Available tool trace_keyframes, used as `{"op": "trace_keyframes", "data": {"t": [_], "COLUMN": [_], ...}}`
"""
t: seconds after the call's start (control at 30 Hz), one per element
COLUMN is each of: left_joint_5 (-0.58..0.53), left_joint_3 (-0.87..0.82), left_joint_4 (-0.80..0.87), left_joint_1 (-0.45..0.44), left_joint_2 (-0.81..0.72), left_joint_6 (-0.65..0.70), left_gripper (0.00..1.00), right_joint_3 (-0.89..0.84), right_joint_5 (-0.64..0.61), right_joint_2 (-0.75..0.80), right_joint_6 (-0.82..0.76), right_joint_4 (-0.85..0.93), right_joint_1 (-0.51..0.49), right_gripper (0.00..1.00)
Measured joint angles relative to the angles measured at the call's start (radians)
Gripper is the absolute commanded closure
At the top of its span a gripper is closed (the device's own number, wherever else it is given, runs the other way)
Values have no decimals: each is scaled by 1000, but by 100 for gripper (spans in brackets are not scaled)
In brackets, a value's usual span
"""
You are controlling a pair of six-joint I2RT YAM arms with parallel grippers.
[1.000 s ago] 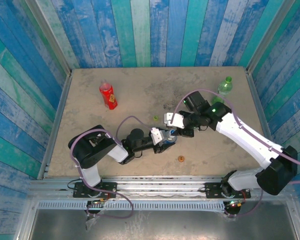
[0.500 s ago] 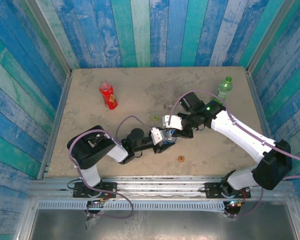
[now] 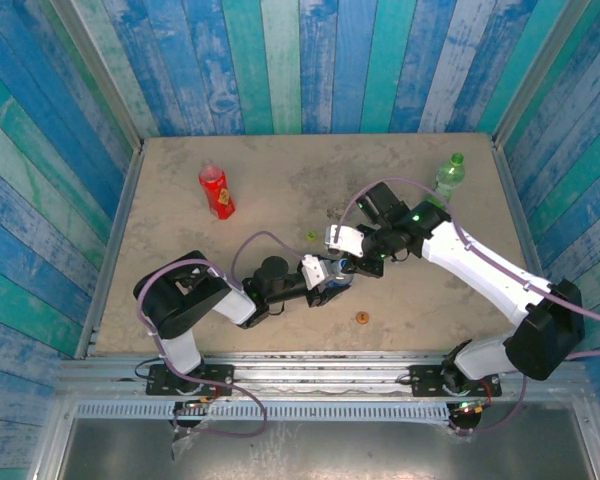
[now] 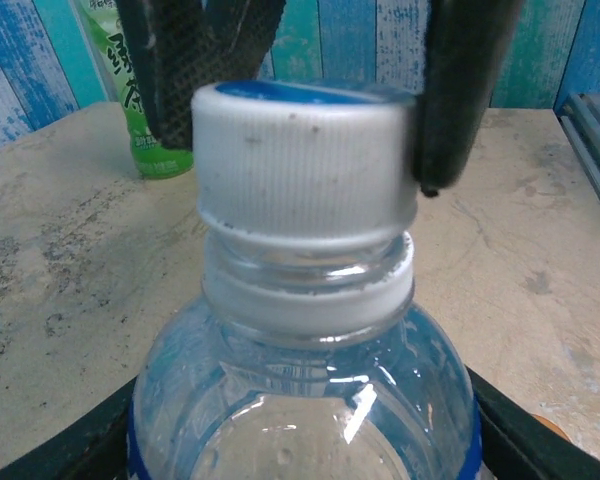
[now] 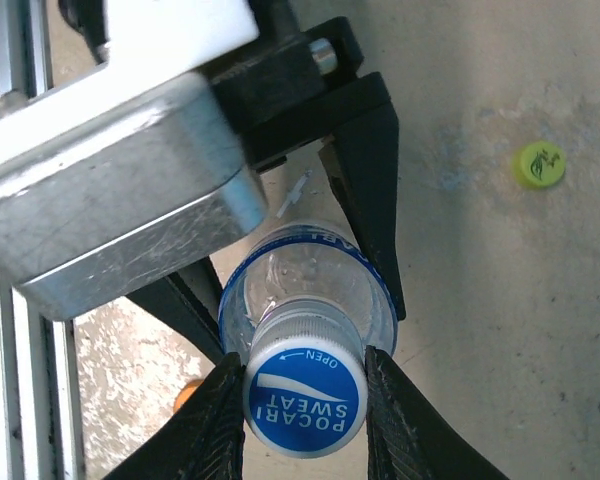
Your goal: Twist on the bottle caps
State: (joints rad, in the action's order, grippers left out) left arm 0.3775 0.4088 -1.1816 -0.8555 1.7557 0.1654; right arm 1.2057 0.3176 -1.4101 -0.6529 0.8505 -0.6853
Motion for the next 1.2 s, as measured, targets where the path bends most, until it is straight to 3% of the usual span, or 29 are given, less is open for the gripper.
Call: {"op": "trace_keyframes", "data": {"t": [0.3, 0.43, 0.53, 0.87, 1.03, 1.2], "left_joint_5": [-6, -10, -10, -9, -9, -8], "left_joint_3": [5, 5, 7, 9, 8, 7], "left_joint_4": [17, 26, 29, 30, 30, 29], "left_joint_1": [1, 1, 1, 0, 0, 0], "left_joint_2": [-6, -10, -10, -11, -12, -12], "left_joint_6": [-5, -8, -10, -5, -5, 0], "left_gripper": [43, 43, 43, 43, 43, 43], "right_joint_3": [-92, -100, -85, -48, -48, -49], "right_joint_5": [-219, -270, -287, -307, -284, -216], "right_joint_2": [87, 92, 81, 85, 169, 229], "right_joint_6": [573, 801, 867, 792, 670, 403], "right_joint_4": [-113, -128, -117, -56, -41, -32], "right_joint_1": [-101, -127, -132, -124, -95, -66], "right_gripper": [91, 84, 80, 45, 40, 38]}}
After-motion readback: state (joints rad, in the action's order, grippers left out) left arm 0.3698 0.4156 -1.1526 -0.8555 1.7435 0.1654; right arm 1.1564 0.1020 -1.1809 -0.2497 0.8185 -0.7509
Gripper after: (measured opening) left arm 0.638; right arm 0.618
